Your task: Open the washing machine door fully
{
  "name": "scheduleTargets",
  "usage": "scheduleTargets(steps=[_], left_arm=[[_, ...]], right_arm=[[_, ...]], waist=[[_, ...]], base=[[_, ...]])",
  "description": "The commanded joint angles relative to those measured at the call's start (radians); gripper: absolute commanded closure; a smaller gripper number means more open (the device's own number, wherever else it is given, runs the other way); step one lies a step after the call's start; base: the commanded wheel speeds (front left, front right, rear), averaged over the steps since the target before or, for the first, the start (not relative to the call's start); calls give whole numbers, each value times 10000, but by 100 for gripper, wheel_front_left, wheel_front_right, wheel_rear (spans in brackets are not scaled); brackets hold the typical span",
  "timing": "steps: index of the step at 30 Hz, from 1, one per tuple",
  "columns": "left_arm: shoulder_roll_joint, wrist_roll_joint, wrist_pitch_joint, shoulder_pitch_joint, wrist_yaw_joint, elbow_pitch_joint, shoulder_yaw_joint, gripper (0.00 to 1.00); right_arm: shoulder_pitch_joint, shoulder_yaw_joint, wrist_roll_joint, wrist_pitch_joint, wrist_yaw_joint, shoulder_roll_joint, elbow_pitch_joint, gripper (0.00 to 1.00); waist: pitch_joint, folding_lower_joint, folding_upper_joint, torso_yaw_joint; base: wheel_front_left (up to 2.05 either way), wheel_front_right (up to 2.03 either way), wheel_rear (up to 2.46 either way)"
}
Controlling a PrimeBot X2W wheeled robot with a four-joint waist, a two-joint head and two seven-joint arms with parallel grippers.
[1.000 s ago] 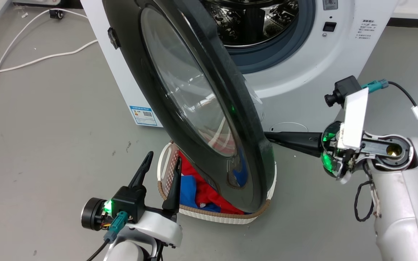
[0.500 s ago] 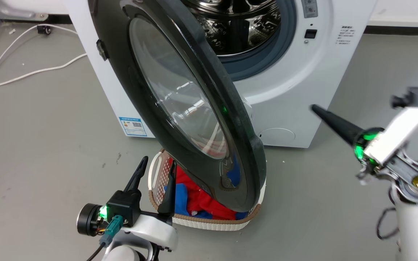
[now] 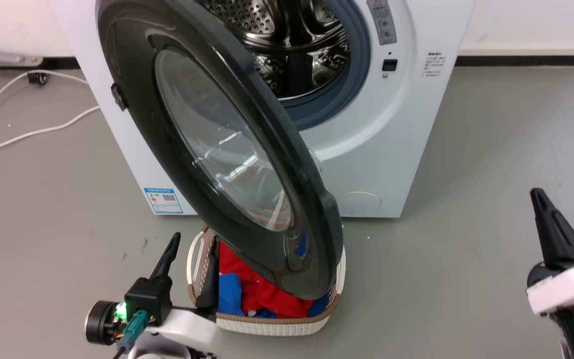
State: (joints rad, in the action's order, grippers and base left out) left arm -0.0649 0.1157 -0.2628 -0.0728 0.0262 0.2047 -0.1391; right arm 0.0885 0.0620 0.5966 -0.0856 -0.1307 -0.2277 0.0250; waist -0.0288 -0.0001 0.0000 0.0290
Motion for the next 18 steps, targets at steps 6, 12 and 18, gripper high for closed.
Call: scheduleTargets(steps=[6, 12, 18], left_arm=[[-121, -44, -30, 353, -30, 16, 209, 0], [-212, -53, -30, 704, -19, 95, 382, 0], [-253, -48, -30, 894, -23, 179, 497, 0]], right_arm=[[-1058, 24, -1913, 807, -1, 201, 658, 100], [-2444, 51, -3337, 870, -1, 808, 1300, 100], [-3033, 14, -4144, 703, -1, 1152, 1490, 20]], waist=[[342, 1, 0, -169], [599, 1, 0, -219], [711, 1, 0, -236]], base=[[0, 0, 0], [0, 0, 0], [0, 0, 0]])
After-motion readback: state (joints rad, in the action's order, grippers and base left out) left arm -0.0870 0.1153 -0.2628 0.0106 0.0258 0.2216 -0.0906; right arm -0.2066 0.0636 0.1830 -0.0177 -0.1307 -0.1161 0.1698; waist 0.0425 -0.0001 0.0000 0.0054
